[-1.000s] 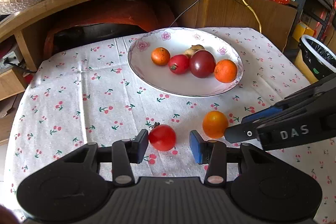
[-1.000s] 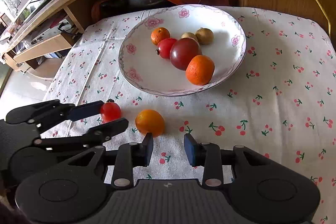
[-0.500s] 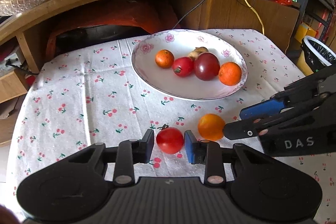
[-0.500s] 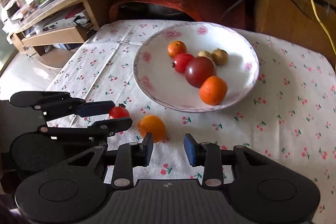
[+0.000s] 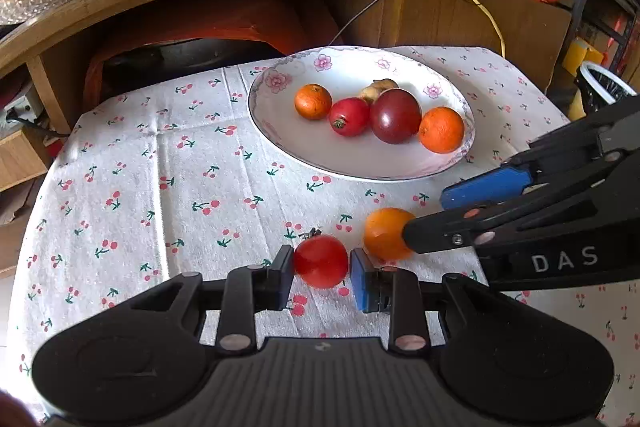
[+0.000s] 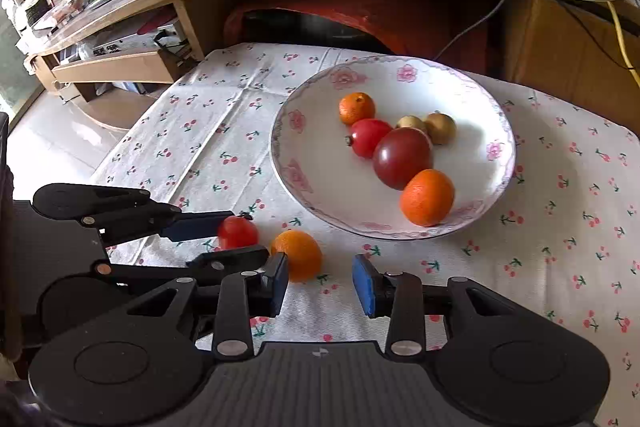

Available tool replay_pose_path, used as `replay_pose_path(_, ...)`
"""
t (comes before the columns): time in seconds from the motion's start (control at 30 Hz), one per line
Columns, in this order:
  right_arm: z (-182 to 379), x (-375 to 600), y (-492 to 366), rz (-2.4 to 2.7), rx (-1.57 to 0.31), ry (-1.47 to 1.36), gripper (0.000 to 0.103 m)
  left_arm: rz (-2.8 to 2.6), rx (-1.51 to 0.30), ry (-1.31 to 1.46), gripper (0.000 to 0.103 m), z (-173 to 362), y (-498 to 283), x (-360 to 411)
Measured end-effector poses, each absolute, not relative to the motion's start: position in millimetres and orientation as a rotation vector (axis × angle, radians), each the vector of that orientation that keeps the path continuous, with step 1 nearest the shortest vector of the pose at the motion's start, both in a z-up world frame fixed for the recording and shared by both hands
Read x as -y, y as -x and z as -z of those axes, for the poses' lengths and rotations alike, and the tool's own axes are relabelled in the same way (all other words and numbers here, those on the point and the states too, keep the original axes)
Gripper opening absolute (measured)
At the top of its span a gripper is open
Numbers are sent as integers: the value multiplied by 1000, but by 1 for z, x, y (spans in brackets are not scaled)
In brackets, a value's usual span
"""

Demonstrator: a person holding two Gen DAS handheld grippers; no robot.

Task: Organize fruits
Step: 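Grasp the last red tomato with the left tool while the right tool grasps the tangerine, then carry the tomato in the left tool to the bowl while the right tool carries the tangerine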

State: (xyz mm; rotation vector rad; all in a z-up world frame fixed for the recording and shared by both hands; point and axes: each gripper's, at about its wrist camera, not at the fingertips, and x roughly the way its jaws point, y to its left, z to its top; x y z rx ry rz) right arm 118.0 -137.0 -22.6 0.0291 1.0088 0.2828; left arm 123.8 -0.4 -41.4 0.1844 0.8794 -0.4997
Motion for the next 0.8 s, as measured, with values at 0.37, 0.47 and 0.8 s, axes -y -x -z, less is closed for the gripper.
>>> replay_pose_path(0.37,23,139,-118,-278,-1009,-28,32,494,-856,-224,37,34,-120,-5)
replay_pose_path(0.47,25,134,-119,-292,-1012,-19,32,482,-867,-217,37,35,-121,-12)
replay_pose_path(0.8,37,119,-131,-310,-1014,2,33,483,-883,-212,36,39,-119,-18)
